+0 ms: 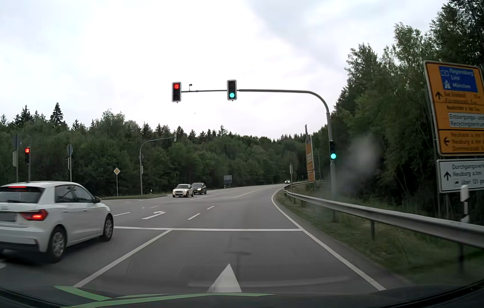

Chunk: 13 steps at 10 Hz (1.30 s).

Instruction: Follow the waypoints while adhering to traffic rules and regulations

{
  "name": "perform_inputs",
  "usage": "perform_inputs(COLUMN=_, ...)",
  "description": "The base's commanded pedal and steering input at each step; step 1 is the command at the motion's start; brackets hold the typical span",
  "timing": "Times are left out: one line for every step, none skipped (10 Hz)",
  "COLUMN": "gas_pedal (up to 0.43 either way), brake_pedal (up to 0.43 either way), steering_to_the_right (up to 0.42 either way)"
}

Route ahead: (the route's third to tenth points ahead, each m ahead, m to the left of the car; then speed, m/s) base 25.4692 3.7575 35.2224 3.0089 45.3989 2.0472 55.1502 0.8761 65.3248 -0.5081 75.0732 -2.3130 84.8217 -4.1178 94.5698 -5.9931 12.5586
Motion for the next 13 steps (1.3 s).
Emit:
perform_inputs(gas_pedal=0.150, brake_pedal=0.000, steering_to_the_right=0.007)
perform_inputs(gas_pedal=0.150, brake_pedal=0.000, steering_to_the_right=0.007)
perform_inputs(gas_pedal=0.150, brake_pedal=0.000, steering_to_the_right=0.007)
perform_inputs(gas_pedal=0.150, brake_pedal=0.000, steering_to_the_right=0.007)
perform_inputs(gas_pedal=0.150, brake_pedal=0.000, steering_to_the_right=0.007)
perform_inputs(gas_pedal=0.150, brake_pedal=0.000, steering_to_the_right=0.007)
perform_inputs(gas_pedal=0.150, brake_pedal=0.000, steering_to_the_right=0.008)
perform_inputs(gas_pedal=0.150, brake_pedal=0.000, steering_to_the_right=0.008)
perform_inputs(gas_pedal=0.150, brake_pedal=0.000, steering_to_the_right=0.009)
perform_inputs(gas_pedal=0.150, brake_pedal=0.000, steering_to_the_right=0.009)
perform_inputs(gas_pedal=0.150, brake_pedal=0.000, steering_to_the_right=0.009)
perform_inputs(gas_pedal=0.150, brake_pedal=0.000, steering_to_the_right=0.009)
perform_inputs(gas_pedal=0.157, brake_pedal=0.000, steering_to_the_right=0.009)
